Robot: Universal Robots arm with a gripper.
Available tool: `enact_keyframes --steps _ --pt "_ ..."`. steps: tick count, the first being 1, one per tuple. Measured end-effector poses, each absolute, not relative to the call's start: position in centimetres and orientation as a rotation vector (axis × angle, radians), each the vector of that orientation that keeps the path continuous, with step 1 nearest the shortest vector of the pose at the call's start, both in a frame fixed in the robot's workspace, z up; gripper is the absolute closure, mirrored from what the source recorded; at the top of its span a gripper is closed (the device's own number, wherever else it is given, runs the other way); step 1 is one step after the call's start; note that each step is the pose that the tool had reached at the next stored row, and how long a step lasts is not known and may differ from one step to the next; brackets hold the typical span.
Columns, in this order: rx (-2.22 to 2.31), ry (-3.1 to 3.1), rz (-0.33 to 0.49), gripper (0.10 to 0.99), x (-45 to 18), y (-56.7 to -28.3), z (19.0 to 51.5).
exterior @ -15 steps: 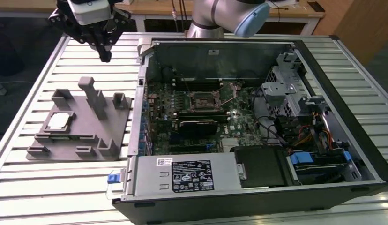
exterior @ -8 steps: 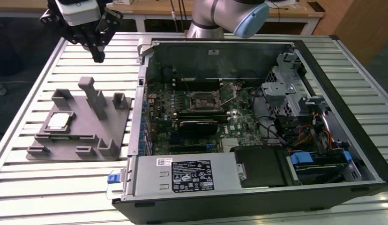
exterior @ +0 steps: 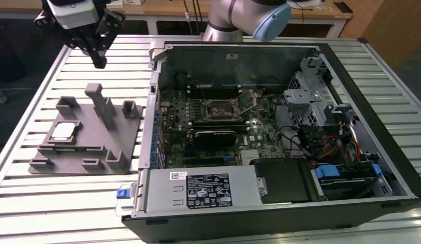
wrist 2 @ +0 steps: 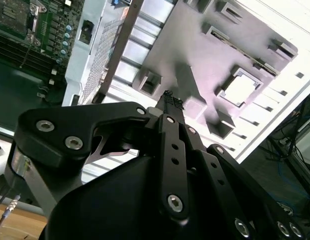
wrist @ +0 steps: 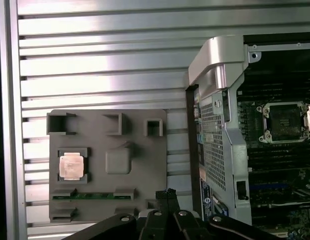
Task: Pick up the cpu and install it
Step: 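Reach for the cpu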
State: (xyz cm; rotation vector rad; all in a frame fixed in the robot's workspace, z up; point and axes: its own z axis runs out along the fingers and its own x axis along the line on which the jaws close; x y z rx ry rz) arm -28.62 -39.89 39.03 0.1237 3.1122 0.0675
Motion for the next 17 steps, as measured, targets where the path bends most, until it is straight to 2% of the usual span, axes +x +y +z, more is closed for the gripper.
enact_keyframes --steps 17 --pt "0.125 3.112 0.068 0.98 -30.6 -39.9 38.8"
